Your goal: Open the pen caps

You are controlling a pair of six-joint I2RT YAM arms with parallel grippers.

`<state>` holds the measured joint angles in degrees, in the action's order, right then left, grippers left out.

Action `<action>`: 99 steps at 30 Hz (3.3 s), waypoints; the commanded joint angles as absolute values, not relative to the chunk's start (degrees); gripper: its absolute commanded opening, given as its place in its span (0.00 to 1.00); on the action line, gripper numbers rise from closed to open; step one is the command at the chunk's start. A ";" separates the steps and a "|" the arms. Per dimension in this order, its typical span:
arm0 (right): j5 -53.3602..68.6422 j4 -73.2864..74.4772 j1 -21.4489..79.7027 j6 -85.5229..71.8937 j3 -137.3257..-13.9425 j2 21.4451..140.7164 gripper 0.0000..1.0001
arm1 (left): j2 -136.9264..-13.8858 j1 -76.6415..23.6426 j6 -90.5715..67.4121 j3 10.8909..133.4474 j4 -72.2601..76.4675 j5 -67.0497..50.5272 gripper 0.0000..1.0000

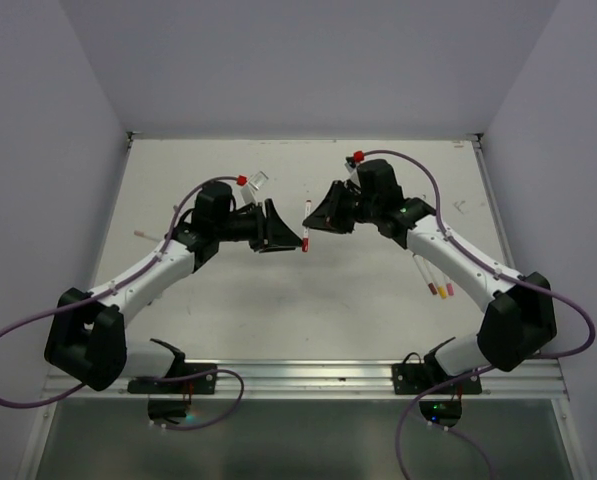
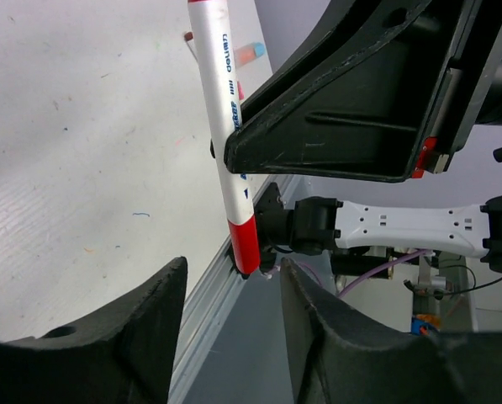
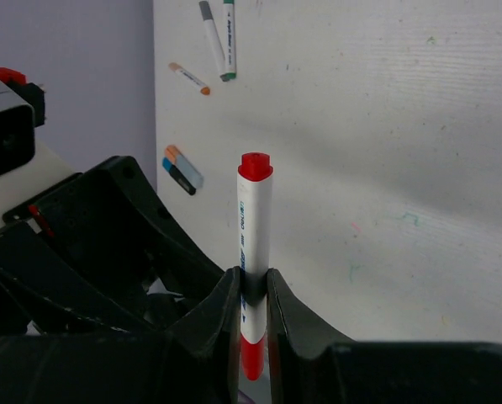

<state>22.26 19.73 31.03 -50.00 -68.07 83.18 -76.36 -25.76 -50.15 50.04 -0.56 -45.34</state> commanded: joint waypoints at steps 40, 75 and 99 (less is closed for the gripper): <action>22.93 7.02 31.55 -45.17 -77.15 96.94 0.00 | -71.91 -27.34 -47.96 43.53 15.98 -42.44 0.00; 11.00 45.43 24.87 -30.41 -103.10 115.75 0.00 | -101.94 -22.15 -33.48 73.46 -26.97 -8.64 0.00; 1.76 32.18 29.18 -32.17 -94.83 121.90 0.00 | -121.02 -24.96 -33.49 88.68 -34.18 5.18 0.00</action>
<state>3.51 36.95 28.97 -31.86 -95.11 121.08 -119.15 -24.73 -34.76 85.93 -30.63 2.02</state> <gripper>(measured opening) 0.160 0.061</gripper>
